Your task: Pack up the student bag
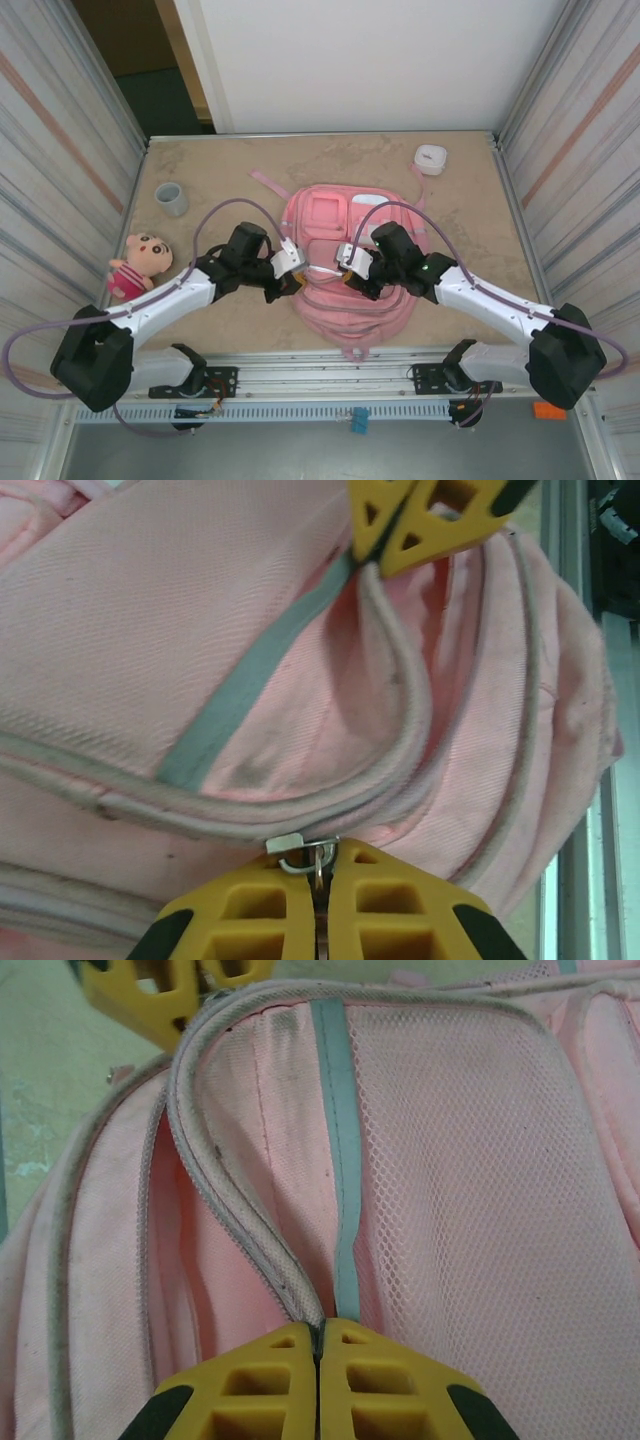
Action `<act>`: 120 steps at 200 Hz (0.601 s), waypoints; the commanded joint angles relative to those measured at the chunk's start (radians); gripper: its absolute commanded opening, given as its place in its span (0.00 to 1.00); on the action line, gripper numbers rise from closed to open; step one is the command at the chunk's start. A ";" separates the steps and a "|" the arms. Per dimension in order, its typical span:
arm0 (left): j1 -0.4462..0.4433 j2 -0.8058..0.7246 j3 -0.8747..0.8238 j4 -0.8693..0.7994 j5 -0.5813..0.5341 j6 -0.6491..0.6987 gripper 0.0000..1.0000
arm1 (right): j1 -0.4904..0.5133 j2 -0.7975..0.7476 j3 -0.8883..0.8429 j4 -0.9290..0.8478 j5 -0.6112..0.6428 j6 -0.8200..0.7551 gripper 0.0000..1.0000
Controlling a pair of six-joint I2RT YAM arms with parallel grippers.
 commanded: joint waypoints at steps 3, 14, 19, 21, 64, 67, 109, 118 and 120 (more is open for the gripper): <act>-0.078 -0.034 -0.004 0.045 0.101 -0.075 0.10 | -0.007 0.024 0.003 0.140 -0.009 0.031 0.00; -0.096 -0.032 -0.006 0.051 0.103 -0.100 0.12 | -0.009 0.029 0.010 0.148 -0.011 0.030 0.00; -0.104 -0.031 -0.007 0.054 0.102 -0.112 0.12 | -0.011 0.033 0.015 0.148 -0.014 0.028 0.00; -0.106 -0.031 -0.007 0.055 0.101 -0.115 0.12 | -0.011 0.034 0.016 0.149 -0.016 0.027 0.00; -0.148 -0.025 -0.005 0.098 -0.019 -0.196 0.14 | -0.027 0.013 0.023 0.151 -0.085 0.014 0.00; -0.151 -0.023 -0.004 0.106 -0.022 -0.202 0.15 | -0.028 0.010 0.023 0.151 -0.090 0.015 0.00; -0.223 0.050 0.037 0.150 -0.096 -0.248 0.15 | -0.037 -0.002 0.028 0.148 -0.117 0.016 0.00; -0.234 0.064 0.045 0.152 -0.141 -0.256 0.13 | -0.039 -0.009 0.033 0.130 -0.121 0.022 0.01; -0.237 0.066 0.046 0.151 -0.151 -0.257 0.13 | -0.040 -0.013 0.034 0.124 -0.121 0.025 0.05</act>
